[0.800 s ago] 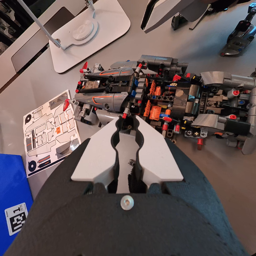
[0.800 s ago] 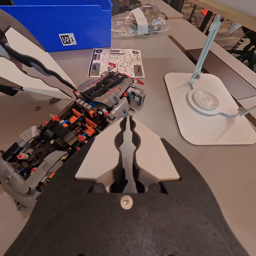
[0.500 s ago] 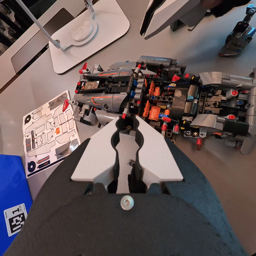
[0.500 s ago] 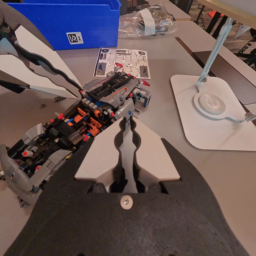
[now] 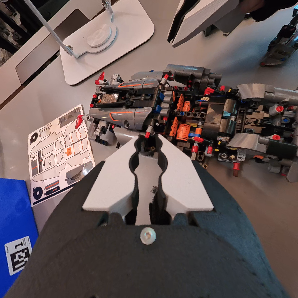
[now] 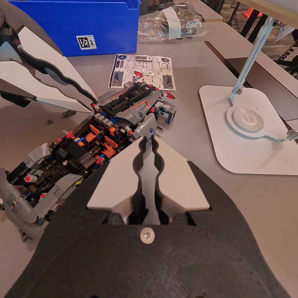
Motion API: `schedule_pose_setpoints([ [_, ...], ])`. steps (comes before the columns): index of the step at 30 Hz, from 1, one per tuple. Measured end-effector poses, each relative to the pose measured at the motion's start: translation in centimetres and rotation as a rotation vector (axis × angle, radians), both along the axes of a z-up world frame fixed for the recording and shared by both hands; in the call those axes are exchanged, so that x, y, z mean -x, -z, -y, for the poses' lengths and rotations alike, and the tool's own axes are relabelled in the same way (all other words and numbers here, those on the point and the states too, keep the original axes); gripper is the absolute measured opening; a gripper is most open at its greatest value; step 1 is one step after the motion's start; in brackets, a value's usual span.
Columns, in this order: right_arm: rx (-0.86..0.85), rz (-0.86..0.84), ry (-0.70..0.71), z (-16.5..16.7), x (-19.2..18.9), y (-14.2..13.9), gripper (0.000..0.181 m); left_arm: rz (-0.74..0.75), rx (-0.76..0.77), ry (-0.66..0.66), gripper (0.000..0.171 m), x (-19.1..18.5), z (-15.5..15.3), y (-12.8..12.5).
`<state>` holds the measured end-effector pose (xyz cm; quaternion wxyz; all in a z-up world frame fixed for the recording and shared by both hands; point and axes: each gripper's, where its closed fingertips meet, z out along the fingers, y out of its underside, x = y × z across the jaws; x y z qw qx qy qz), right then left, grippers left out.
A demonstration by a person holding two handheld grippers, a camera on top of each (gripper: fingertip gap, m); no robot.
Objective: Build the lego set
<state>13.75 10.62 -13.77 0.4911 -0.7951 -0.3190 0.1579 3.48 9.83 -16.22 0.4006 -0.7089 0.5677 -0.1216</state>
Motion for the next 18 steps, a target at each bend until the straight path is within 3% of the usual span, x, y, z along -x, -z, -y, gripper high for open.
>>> schedule_pose_setpoints([
  [18,0.001,-0.003,0.006,-0.07,-0.22,0.01,0.004,-0.004,0.003,0.0,0.013,-0.06,-0.28,-0.05],
])
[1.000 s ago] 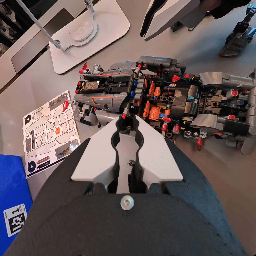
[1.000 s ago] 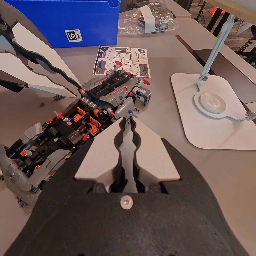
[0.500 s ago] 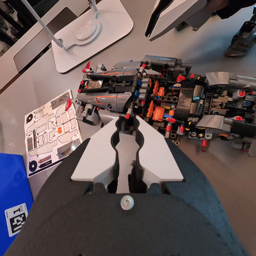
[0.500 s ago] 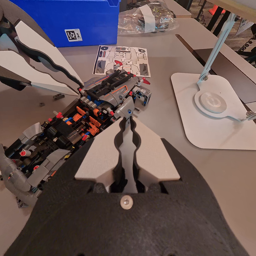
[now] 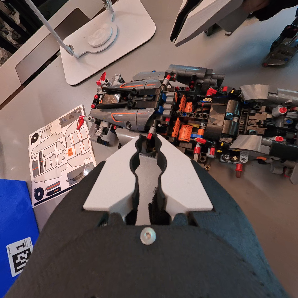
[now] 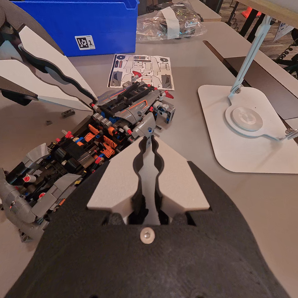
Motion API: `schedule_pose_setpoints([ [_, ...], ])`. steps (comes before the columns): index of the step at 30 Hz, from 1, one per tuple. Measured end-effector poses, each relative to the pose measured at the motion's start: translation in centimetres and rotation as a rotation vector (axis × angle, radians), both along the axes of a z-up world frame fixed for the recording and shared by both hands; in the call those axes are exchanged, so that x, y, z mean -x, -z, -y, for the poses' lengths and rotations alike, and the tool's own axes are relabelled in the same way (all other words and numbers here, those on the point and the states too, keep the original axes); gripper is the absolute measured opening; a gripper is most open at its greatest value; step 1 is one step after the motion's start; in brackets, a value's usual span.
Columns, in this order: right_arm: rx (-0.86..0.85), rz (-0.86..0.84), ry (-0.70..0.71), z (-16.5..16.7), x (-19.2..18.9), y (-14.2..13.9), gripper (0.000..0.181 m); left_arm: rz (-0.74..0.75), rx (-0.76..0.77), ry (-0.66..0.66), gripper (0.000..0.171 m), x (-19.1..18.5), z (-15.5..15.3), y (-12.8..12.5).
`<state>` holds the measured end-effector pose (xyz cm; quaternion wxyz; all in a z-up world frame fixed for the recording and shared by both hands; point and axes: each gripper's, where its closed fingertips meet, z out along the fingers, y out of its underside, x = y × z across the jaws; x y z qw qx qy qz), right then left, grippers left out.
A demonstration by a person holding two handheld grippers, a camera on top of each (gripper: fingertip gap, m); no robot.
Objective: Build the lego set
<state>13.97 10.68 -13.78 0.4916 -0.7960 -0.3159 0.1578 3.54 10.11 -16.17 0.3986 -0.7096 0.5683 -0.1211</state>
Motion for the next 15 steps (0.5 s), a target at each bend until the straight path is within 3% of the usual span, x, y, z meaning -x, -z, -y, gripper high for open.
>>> schedule_pose_setpoints([
  [15,0.004,0.001,-0.002,0.02,0.03,0.03,0.004,0.006,0.002,-0.005,0.014,-0.06,0.03,0.0],
])
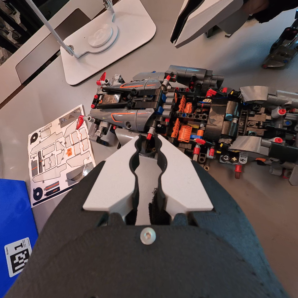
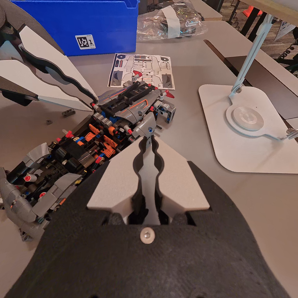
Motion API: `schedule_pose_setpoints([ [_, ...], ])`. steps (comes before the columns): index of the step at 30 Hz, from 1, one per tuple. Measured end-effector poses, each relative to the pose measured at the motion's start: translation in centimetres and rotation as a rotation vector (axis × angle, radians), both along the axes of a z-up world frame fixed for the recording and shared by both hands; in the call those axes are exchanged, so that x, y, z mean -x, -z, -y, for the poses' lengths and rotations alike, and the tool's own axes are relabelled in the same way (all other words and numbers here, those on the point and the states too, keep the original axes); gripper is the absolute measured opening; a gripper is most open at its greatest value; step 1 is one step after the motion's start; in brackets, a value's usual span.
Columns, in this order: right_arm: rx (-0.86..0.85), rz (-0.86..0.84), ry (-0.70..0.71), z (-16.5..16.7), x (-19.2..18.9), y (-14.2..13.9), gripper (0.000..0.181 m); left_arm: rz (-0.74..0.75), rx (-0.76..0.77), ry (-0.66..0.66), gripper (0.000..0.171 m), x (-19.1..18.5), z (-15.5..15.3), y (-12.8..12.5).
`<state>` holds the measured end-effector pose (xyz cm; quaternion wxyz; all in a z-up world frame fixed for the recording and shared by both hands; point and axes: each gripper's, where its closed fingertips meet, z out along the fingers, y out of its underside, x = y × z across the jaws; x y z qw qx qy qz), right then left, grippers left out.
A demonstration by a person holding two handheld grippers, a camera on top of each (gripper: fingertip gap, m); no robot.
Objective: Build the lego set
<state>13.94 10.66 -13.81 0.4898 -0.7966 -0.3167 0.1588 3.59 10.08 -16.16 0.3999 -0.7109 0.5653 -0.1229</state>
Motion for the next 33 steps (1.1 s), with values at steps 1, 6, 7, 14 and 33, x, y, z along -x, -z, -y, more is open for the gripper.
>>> schedule_pose_setpoints([
  [1,0.0,0.0,0.0,0.0,0.0,0.0,0.004,0.001,0.0,-0.001,0.014,0.0,0.0,0.0],
  [6,-0.002,0.001,0.001,0.0,0.0,-0.1,0.004,0.009,0.004,-0.004,0.015,0.0,0.0,0.0],
  [7,-0.002,0.0,0.001,0.0,0.0,-0.1,0.004,0.01,0.004,-0.004,0.015,0.0,0.0,0.0],
  [14,-0.005,0.0,0.004,0.0,0.0,-0.1,0.004,0.009,0.003,-0.006,0.015,0.0,0.0,0.0],
  [33,0.02,-0.068,0.043,-0.3,-0.8,-0.4,0.006,0.017,0.003,-0.012,0.017,0.0,0.1,0.0],
])
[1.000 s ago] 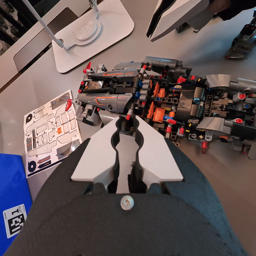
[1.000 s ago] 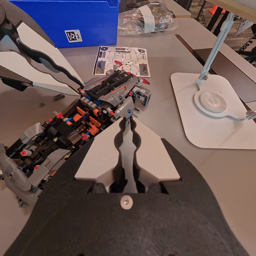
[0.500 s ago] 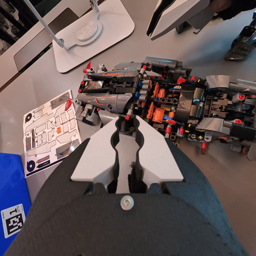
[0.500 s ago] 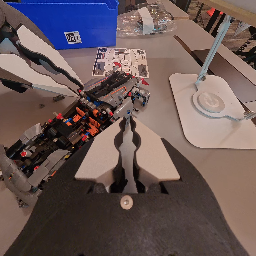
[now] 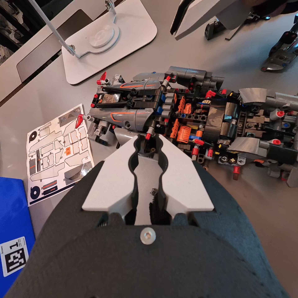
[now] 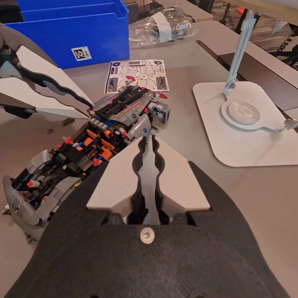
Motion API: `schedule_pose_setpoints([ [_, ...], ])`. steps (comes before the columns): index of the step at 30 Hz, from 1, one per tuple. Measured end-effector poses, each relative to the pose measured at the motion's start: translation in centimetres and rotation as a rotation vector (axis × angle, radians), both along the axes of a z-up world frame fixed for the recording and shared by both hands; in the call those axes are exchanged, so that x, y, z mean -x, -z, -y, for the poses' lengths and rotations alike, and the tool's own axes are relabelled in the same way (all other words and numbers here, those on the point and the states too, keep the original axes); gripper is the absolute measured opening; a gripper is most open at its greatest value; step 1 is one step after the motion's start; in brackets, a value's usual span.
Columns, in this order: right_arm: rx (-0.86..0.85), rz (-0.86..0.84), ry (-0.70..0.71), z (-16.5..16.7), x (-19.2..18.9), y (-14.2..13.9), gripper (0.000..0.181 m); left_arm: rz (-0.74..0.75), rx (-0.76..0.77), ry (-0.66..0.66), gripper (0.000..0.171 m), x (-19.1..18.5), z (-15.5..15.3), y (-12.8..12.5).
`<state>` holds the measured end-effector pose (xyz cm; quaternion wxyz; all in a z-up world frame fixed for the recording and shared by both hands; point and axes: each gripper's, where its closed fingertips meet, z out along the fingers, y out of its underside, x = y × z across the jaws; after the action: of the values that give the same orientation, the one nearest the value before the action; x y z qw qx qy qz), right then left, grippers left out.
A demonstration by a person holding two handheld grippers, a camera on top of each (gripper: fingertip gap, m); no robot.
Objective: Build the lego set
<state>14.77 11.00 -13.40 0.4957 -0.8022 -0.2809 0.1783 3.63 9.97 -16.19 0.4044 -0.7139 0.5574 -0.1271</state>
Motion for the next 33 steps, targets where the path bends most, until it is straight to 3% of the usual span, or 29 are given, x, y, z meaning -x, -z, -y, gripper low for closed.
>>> schedule_pose_setpoints([
  [10,0.014,0.029,-0.11,0.8,2.3,1.0,0.019,0.005,-0.002,-0.002,0.017,0.0,0.0,0.0],
  [33,-0.041,0.144,-0.113,0.3,3.6,2.3,0.009,0.033,0.0,-0.001,0.018,-0.1,0.0,0.0],
])
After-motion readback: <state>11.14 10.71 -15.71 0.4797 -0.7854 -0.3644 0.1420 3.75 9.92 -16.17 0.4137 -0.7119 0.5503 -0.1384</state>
